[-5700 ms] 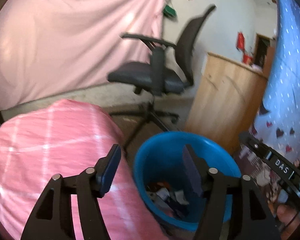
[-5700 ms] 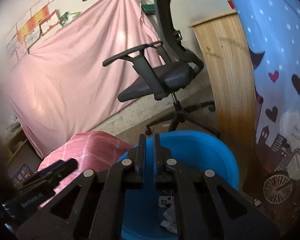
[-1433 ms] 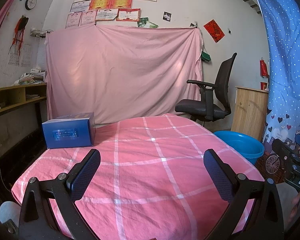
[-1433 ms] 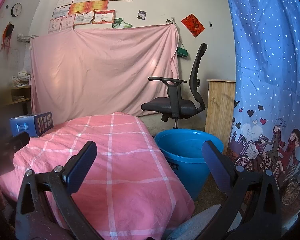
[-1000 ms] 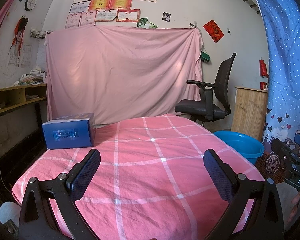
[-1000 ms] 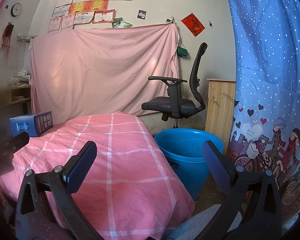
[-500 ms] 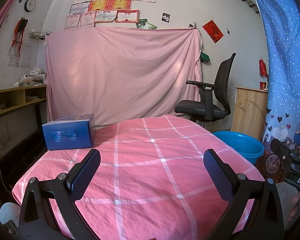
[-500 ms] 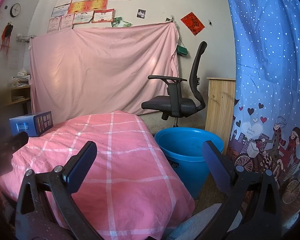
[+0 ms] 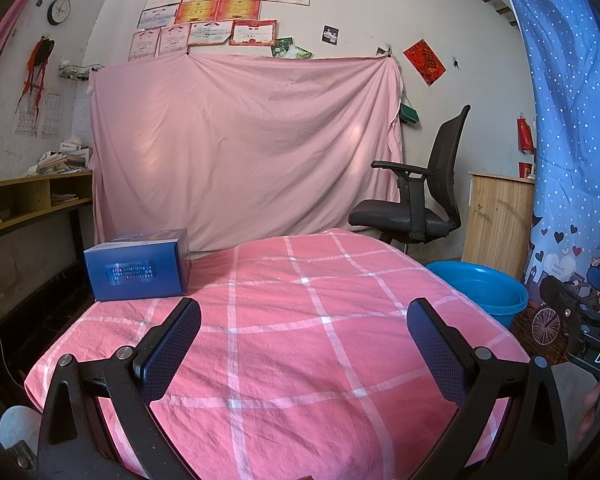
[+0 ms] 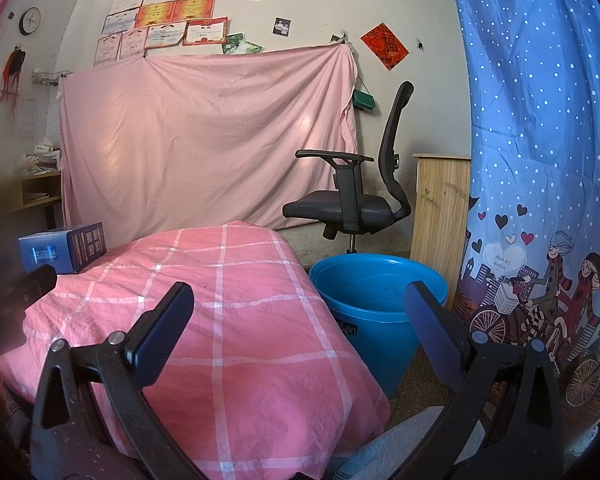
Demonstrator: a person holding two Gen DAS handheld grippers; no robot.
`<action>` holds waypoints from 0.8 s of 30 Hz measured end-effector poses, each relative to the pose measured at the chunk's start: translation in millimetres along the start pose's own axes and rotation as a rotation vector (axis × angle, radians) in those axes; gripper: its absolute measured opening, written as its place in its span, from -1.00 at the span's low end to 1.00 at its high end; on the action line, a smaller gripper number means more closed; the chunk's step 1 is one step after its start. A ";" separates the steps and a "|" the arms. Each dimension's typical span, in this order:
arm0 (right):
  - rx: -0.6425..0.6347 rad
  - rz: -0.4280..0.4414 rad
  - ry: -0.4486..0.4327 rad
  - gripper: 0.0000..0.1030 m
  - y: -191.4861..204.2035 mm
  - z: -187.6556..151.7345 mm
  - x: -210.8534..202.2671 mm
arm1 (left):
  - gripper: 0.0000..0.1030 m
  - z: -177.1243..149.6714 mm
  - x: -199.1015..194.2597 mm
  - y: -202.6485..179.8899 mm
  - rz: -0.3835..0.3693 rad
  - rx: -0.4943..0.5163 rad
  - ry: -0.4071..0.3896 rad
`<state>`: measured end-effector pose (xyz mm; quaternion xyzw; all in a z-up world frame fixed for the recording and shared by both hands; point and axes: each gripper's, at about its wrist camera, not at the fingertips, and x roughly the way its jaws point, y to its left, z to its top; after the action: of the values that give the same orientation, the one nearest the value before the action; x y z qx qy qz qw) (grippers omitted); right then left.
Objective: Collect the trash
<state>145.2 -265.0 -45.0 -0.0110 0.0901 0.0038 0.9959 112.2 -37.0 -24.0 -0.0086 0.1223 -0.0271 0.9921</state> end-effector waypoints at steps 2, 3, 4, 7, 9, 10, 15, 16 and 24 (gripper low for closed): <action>0.001 0.000 0.000 1.00 0.3 -0.3 -0.1 | 0.96 -0.2 -0.4 0.1 0.000 0.000 0.000; 0.003 -0.001 0.000 1.00 0.4 -0.6 -0.1 | 0.96 -0.1 -0.4 0.2 -0.001 0.000 0.000; 0.003 0.000 0.001 1.00 0.5 -0.8 0.0 | 0.96 -0.1 -0.4 0.1 -0.001 0.001 0.000; 0.003 -0.001 0.004 1.00 1.8 -1.5 -0.1 | 0.96 -0.2 -0.2 0.1 -0.001 0.002 0.001; 0.004 -0.002 0.004 1.00 2.0 -1.4 -0.1 | 0.96 -0.1 -0.3 0.0 0.000 0.000 0.000; 0.005 -0.001 0.005 1.00 2.4 -1.7 -0.3 | 0.96 -0.1 -0.3 -0.2 0.000 0.001 0.000; 0.005 -0.002 0.005 1.00 2.0 -1.2 -0.1 | 0.96 -0.3 -0.5 -0.2 -0.001 0.001 0.000; 0.005 -0.001 0.005 1.00 2.5 -1.5 -0.5 | 0.96 -0.3 -0.5 -0.3 -0.001 0.001 0.000; 0.006 -0.002 0.006 1.00 2.3 -1.4 -0.1 | 0.96 -0.8 -0.8 2.0 -0.005 0.002 0.004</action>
<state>144.8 -262.7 -46.4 -0.0081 0.0929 0.0026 0.9956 111.3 -35.0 -24.6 -0.0077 0.1242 -0.0295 0.9918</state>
